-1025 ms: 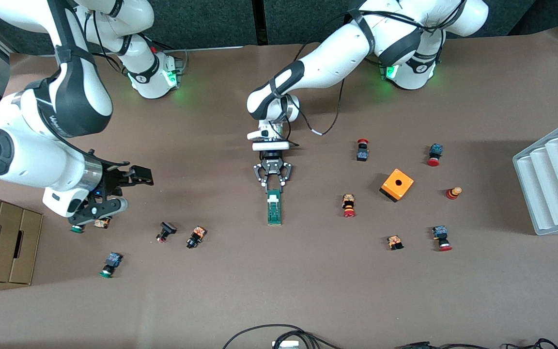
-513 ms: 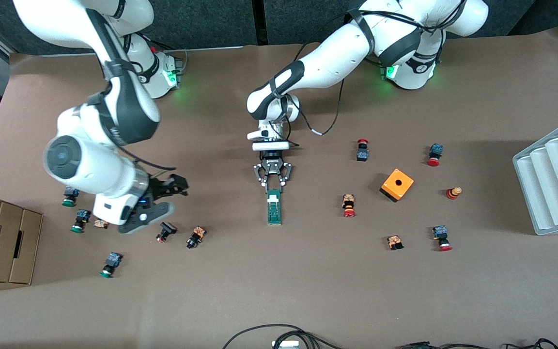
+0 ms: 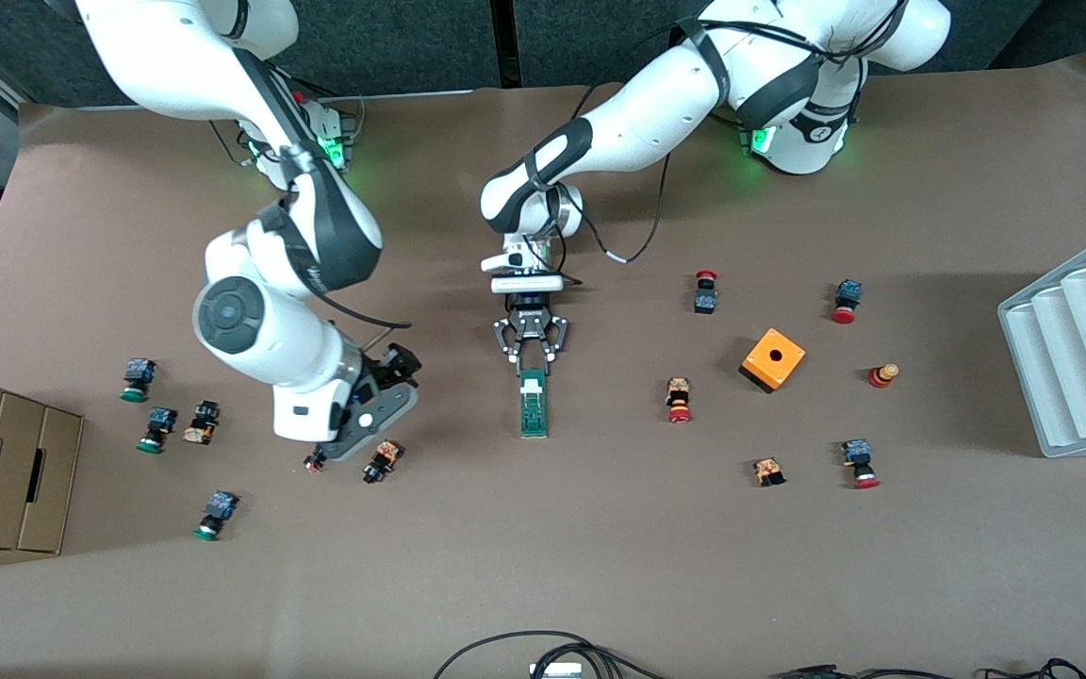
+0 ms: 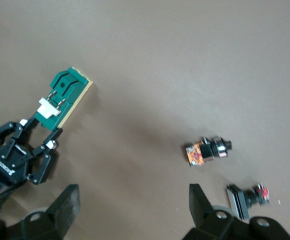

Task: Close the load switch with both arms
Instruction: 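Reach the right gripper toward the white lever of the switch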

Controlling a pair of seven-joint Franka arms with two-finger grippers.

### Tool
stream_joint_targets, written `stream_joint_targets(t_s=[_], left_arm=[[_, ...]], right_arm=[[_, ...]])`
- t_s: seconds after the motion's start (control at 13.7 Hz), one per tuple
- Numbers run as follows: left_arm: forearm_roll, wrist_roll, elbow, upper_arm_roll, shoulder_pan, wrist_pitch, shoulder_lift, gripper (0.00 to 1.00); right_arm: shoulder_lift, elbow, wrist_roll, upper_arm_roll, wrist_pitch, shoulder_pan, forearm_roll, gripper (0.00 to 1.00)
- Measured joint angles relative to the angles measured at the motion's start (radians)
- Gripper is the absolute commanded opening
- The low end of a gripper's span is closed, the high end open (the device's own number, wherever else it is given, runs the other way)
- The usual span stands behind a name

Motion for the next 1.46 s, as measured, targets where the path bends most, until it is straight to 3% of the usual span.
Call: stream_joint_targets(t_s=[0.44,1.03,1.46], left_arm=[[0.000,0.000,0.000,0.000,0.000,0.000,0.000,0.33],[0.000,0.000,0.000,0.000,0.000,0.000,0.000,0.33],[0.000,0.000,0.000,0.000,0.000,0.000,0.000,0.33]], right_arm=[[0.088,0.001,-0.155,-0.001,0.122,0.072,-0.001,0.98],[0.141,0.001,-0.170,-0.002,0.180,0.164,-0.002,0.99],[0.169,0.001,-0.181,-0.004,0.223,0.174,-0.004,0.99]])
